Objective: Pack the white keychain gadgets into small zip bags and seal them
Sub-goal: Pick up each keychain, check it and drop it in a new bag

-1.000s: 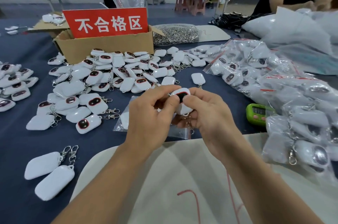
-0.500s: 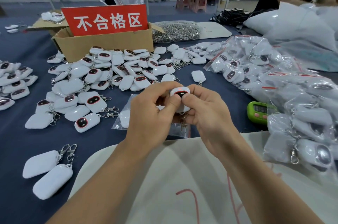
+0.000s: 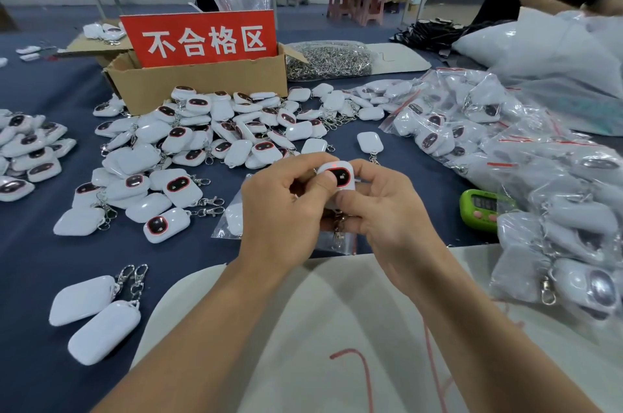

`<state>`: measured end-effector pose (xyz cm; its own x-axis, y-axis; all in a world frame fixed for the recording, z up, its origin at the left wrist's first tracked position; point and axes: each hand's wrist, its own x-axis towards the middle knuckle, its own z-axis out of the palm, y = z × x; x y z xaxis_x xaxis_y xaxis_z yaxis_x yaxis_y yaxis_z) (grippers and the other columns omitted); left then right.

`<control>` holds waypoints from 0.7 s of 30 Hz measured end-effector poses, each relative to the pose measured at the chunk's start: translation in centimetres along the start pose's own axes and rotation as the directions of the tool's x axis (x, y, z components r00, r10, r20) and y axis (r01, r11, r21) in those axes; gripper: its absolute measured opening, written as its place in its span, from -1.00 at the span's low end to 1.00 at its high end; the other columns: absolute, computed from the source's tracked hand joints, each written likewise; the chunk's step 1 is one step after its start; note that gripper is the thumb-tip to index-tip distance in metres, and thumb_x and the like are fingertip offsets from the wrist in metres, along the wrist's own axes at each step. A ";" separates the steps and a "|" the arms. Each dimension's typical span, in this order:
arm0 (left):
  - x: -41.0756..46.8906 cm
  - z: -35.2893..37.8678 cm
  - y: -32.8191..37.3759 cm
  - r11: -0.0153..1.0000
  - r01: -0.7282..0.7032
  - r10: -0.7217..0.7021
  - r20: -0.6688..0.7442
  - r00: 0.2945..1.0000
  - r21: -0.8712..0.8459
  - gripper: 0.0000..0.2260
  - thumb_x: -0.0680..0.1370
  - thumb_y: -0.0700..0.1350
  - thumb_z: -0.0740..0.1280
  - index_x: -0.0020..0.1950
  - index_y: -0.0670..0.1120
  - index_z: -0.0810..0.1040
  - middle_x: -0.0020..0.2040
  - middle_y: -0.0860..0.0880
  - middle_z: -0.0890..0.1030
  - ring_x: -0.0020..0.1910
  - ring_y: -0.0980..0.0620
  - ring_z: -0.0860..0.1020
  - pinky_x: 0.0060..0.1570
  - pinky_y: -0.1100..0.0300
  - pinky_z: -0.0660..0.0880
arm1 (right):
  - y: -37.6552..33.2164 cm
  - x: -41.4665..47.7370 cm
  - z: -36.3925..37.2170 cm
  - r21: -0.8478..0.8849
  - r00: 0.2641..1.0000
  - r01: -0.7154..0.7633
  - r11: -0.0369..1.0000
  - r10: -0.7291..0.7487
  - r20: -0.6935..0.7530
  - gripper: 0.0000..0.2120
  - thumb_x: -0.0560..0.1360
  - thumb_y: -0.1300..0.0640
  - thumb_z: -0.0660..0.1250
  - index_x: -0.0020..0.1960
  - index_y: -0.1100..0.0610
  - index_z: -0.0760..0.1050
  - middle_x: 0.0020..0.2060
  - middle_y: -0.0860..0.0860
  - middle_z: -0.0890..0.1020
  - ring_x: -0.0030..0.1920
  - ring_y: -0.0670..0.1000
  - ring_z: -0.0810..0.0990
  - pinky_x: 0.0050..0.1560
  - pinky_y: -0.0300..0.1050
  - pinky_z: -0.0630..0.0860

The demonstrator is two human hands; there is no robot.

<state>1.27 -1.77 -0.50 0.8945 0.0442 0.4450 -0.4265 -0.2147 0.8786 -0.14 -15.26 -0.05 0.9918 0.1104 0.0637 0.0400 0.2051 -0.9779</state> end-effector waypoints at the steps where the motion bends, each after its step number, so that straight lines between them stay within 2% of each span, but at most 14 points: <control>1: 0.0 0.0 0.0 1.000 0.001 -0.001 0.000 1.000 0.001 -0.90 0.54 -0.09 0.44 -0.04 0.09 0.74 -0.26 0.13 0.69 -0.26 0.16 0.60 -0.18 0.19 0.57 | 0.0 0.0 0.0 -0.016 1.000 0.008 1.000 -0.008 -0.008 -0.74 0.42 0.28 0.35 0.09 0.25 0.63 -0.07 0.29 0.73 -0.04 0.30 0.75 -0.06 0.17 0.71; 6: 0.0 0.1 -0.1 1.000 -0.002 0.002 0.003 1.000 0.031 -0.88 0.55 -0.11 0.45 0.01 0.07 0.75 -0.22 0.13 0.70 -0.23 0.15 0.59 -0.13 0.13 0.59 | 0.1 0.2 -0.1 -0.070 0.999 0.030 0.997 -0.032 -0.024 -0.76 0.43 0.30 0.31 0.06 0.21 0.64 -0.11 0.25 0.75 -0.08 0.27 0.75 -0.03 0.20 0.71; 9: 0.0 0.0 -0.1 0.998 -0.031 0.030 0.009 1.000 0.060 -0.88 0.56 -0.11 0.45 0.01 0.09 0.74 -0.25 0.15 0.68 -0.25 0.17 0.56 -0.16 0.30 0.47 | 0.0 0.1 -0.2 -0.084 0.999 0.041 0.996 -0.044 -0.029 -0.76 0.43 0.27 0.32 0.05 0.19 0.65 -0.11 0.25 0.75 -0.07 0.30 0.75 0.04 0.30 0.69; 13: 0.0 0.1 0.0 0.997 -0.061 0.061 0.005 0.998 0.049 -0.89 0.55 -0.11 0.44 0.00 0.06 0.75 -0.28 0.16 0.66 -0.27 0.18 0.56 -0.20 0.43 0.40 | -0.1 0.1 -0.2 -0.106 0.999 0.027 0.994 -0.031 -0.041 -0.75 0.41 0.24 0.34 0.05 0.14 0.67 -0.11 0.20 0.76 -0.07 0.26 0.76 0.06 0.39 0.65; 19: -0.1 0.3 -0.1 0.996 -0.078 0.079 -0.013 0.997 0.050 -0.90 0.57 -0.10 0.45 0.02 0.08 0.74 -0.29 0.20 0.64 -0.26 0.20 0.55 -0.21 0.48 0.39 | -0.4 0.0 -0.1 -0.148 0.996 0.053 0.988 -0.063 -0.062 -0.79 0.48 0.22 0.36 0.08 0.12 0.65 -0.11 0.15 0.77 -0.06 0.22 0.77 0.00 0.21 0.71; 21: -0.1 0.3 -0.2 0.996 -0.076 0.077 -0.021 0.997 0.049 -0.90 0.57 -0.07 0.45 -0.01 0.12 0.73 -0.31 0.18 0.63 -0.30 0.20 0.53 -0.25 0.47 0.38 | -0.3 0.0 -0.2 -0.164 0.992 0.066 0.984 -0.083 -0.100 -0.86 0.53 0.26 0.39 0.08 0.13 0.62 -0.16 0.17 0.76 -0.12 0.24 0.76 -0.04 0.15 0.71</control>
<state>1.34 -2.00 -0.77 0.8560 0.0484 0.5147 -0.4859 -0.2647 0.8330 -0.13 -15.47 0.21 0.9922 -0.0046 0.1248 0.1248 0.0501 -0.9909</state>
